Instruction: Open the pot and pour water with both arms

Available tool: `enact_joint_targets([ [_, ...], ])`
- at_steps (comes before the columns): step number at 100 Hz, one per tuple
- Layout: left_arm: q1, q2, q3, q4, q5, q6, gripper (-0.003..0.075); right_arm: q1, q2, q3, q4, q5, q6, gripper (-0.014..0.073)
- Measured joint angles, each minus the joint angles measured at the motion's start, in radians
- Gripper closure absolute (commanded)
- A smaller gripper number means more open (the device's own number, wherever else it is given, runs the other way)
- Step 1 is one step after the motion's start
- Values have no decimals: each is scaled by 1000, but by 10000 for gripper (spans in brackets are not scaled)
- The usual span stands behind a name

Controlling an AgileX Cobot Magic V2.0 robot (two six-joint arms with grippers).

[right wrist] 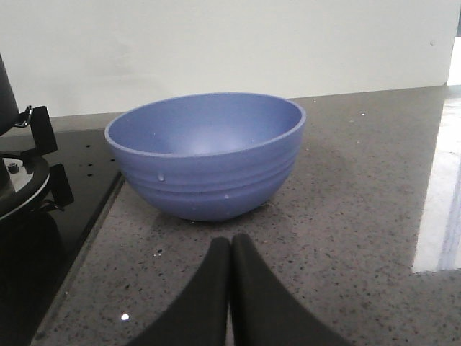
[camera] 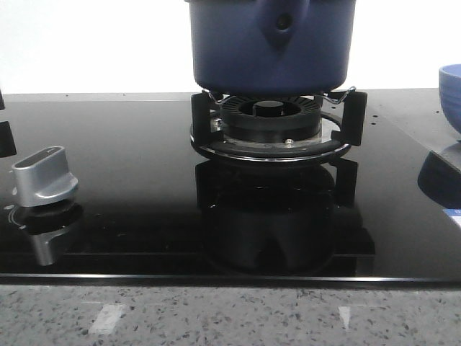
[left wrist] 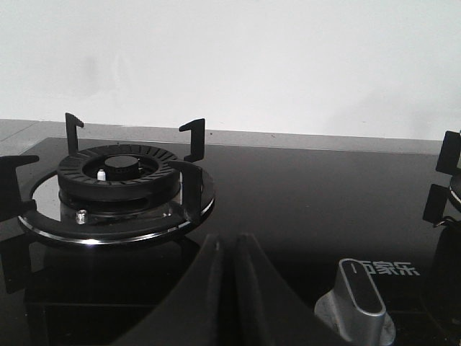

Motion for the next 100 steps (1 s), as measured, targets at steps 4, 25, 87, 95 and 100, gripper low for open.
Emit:
enact_joint_targets([
  [4, 0, 0, 0, 0, 0, 0, 741, 0, 0, 0, 0, 0, 0, 639],
  [25, 0, 0, 0, 0, 0, 0, 741, 0, 0, 0, 0, 0, 0, 639],
  [87, 0, 0, 0, 0, -1, 0, 741, 0, 0, 0, 0, -24, 0, 639],
  [95, 0, 0, 0, 0, -1, 0, 741, 0, 0, 0, 0, -38, 0, 639],
  [100, 0, 0, 0, 0, -2, 0, 741, 0, 0, 0, 0, -49, 0, 639],
])
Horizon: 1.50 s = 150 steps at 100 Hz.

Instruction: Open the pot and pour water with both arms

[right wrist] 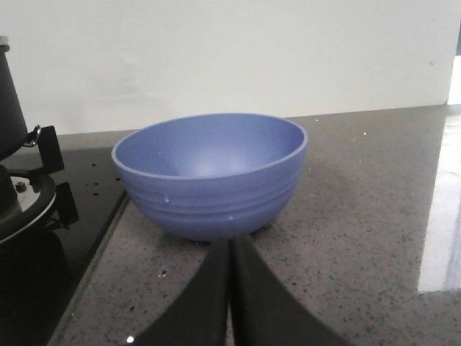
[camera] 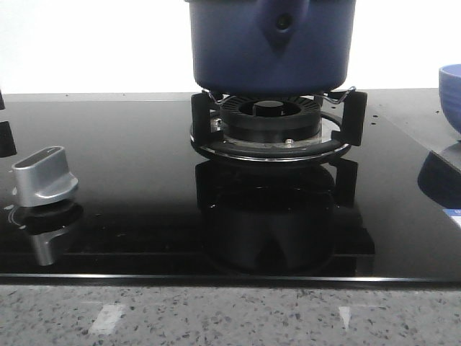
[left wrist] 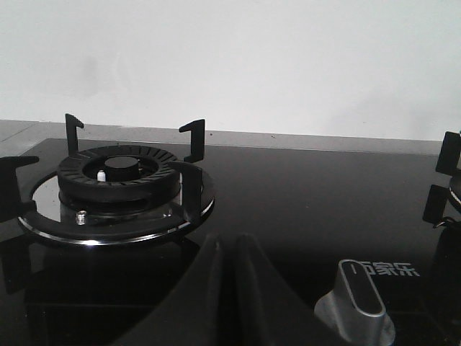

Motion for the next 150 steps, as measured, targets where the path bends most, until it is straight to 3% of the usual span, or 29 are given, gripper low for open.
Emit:
enact_joint_targets([
  [21, 0, 0, 0, 0, -2, 0, 741, 0, 0, 0, 9, -11, 0, 639],
  [35, 0, 0, 0, -40, -6, 0, 741, 0, 0, 0, 122, -15, 0, 639],
  [66, 0, 0, 0, -464, -53, -1, 741, 0, 0, 0, 515, -28, 0, 639],
  [79, 0, 0, -2, -595, -94, -2, 741, 0, 0, -2, 586, -11, 2, 639],
  [93, 0, 0, -38, -616, -31, -4, 741, 0, 0, -68, 551, 132, -17, 639],
  [111, 0, 92, -207, -569, 96, 12, 741, 0, 85, -260, 424, 292, -47, 639],
  [132, 0, 362, -501, -536, 293, 229, 740, 12, 352, -538, 303, 529, -86, 639],
  [150, 0, 543, -677, -625, 382, 432, 739, 53, 501, -678, 291, 603, -106, 639],
])
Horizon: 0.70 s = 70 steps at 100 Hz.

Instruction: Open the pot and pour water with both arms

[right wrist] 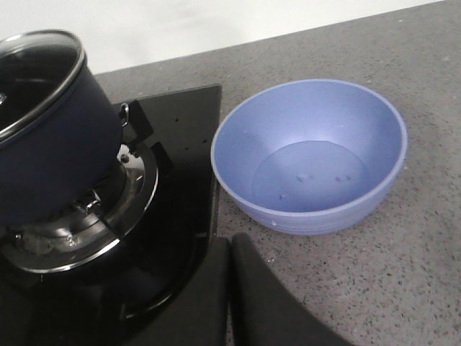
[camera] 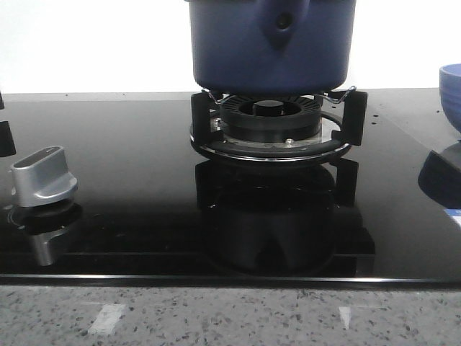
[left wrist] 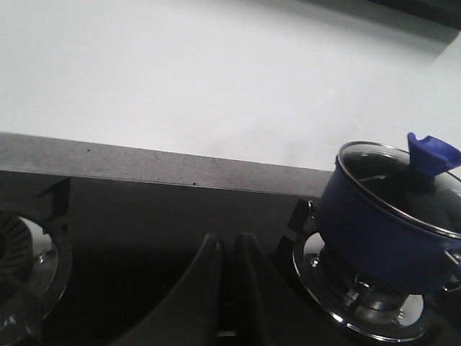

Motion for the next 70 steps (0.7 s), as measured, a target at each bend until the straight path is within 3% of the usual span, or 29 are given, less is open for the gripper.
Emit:
enact_joint_targets([
  [13, -16, 87, -61, -157, 38, 236, 738, 36, 43, -31, -3, 25, -49, 587],
  [28, -104, 192, -109, -300, 58, 431, 718, 64, 50, -31, -3, 28, -67, 340],
  [39, -167, 280, -153, -342, 73, 499, 604, 67, 50, -31, -3, 28, -69, 203],
  [59, -275, 457, -246, -423, 79, 594, 313, 67, 50, -31, -5, 26, -71, 199],
  [70, -320, 563, -306, -492, 77, 702, 263, 67, 50, -31, -8, 26, -72, 199],
])
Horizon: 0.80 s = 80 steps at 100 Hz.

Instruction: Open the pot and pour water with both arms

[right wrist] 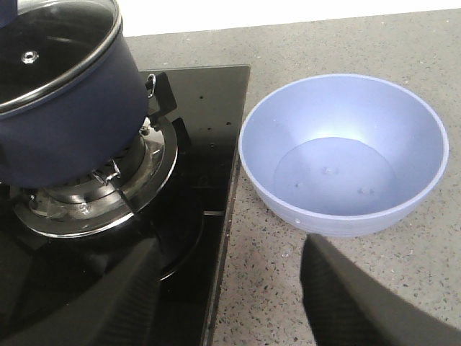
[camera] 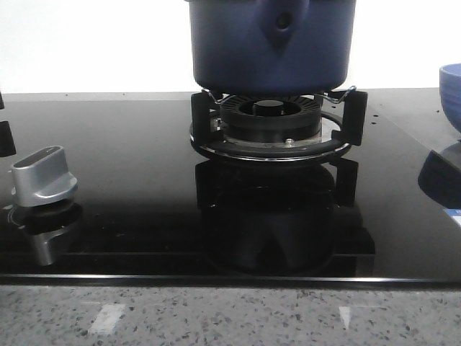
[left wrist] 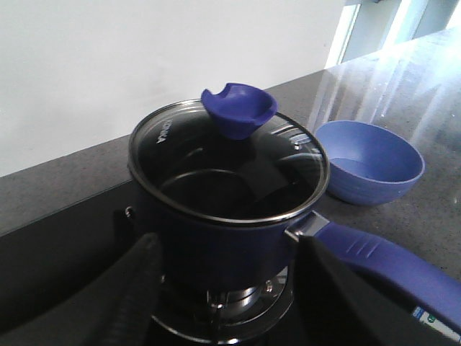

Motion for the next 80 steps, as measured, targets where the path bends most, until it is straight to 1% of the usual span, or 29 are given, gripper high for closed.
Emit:
enact_joint_targets([
  [15, -36, 144, -91, -111, -2, 143, 263, 0, 0, 0, -33, -2, -2, 199],
  [27, -48, 264, -181, -174, -8, 200, 263, 0, 0, 0, -75, -2, -2, 199],
  [40, -49, 392, -288, -196, 7, 213, 263, 0, 0, 0, -101, -2, -2, 199],
  [53, -49, 496, -381, -198, 63, 217, 263, 0, 0, 0, -105, -2, -2, 199],
  [65, -49, 562, -454, -198, 97, 225, 263, 0, 0, 0, -107, -2, -2, 199],
  [80, -52, 614, -504, -198, 124, 240, 263, 0, 0, 0, -107, -2, -2, 199],
])
